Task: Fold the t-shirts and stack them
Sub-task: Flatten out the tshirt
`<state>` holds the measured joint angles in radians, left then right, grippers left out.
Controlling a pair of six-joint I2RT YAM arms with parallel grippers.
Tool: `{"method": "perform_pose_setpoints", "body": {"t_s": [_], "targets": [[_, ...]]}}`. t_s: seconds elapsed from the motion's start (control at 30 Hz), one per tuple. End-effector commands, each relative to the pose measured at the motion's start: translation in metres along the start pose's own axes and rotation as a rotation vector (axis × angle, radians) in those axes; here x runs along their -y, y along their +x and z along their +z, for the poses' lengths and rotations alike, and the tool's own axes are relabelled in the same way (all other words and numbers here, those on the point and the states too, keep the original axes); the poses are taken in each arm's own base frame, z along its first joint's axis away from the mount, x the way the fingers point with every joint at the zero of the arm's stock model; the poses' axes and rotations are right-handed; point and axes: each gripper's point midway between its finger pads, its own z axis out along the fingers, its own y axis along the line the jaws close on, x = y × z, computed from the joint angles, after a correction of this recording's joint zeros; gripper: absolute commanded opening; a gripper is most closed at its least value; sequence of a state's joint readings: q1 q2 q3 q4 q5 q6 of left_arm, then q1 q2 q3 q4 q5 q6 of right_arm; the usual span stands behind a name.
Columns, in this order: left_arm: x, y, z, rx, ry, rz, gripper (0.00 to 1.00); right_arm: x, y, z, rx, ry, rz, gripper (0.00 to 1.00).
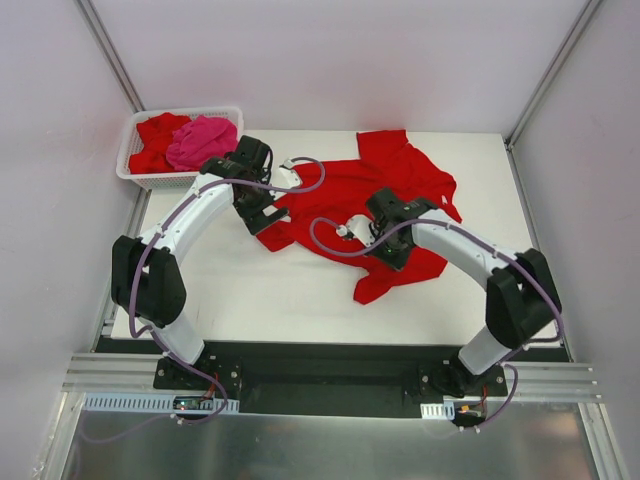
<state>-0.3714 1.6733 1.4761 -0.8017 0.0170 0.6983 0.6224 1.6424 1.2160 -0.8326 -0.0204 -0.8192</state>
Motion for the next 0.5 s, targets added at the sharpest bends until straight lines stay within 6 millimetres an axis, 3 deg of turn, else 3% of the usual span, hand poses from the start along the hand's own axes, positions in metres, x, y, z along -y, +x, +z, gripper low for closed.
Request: {"method": "perform_pose_setpoints", "body": {"t_s": [0.0, 0.2, 0.3, 0.37, 0.4, 0.47], "targets": [[-0.004, -0.002, -0.012, 0.014, -0.022, 0.017, 0.99, -0.043, 0.033, -0.025, -0.027, -0.135, 0.034, 0.01], [-0.009, -0.007, -0.01, 0.016, -0.027, 0.011, 0.99, -0.118, 0.067, -0.029, -0.025, -0.436, -0.042, 0.02], [-0.01, -0.006, -0.011, 0.016, -0.03, 0.014, 0.99, -0.141, 0.074, -0.037, -0.005, -0.564, -0.089, 0.05], [-0.01, -0.007, -0.012, 0.019, -0.032, 0.018, 0.99, -0.15, 0.077, -0.042, 0.018, -0.634, -0.148, 0.45], [-0.01, -0.007, -0.012, 0.019, -0.031, 0.02, 0.99, -0.15, 0.08, -0.044, 0.01, -0.644, -0.159, 0.6], [-0.01, -0.007, -0.013, 0.019, -0.033, 0.02, 0.99, -0.132, 0.077, -0.044, 0.047, -0.6, -0.114, 0.71]]}}
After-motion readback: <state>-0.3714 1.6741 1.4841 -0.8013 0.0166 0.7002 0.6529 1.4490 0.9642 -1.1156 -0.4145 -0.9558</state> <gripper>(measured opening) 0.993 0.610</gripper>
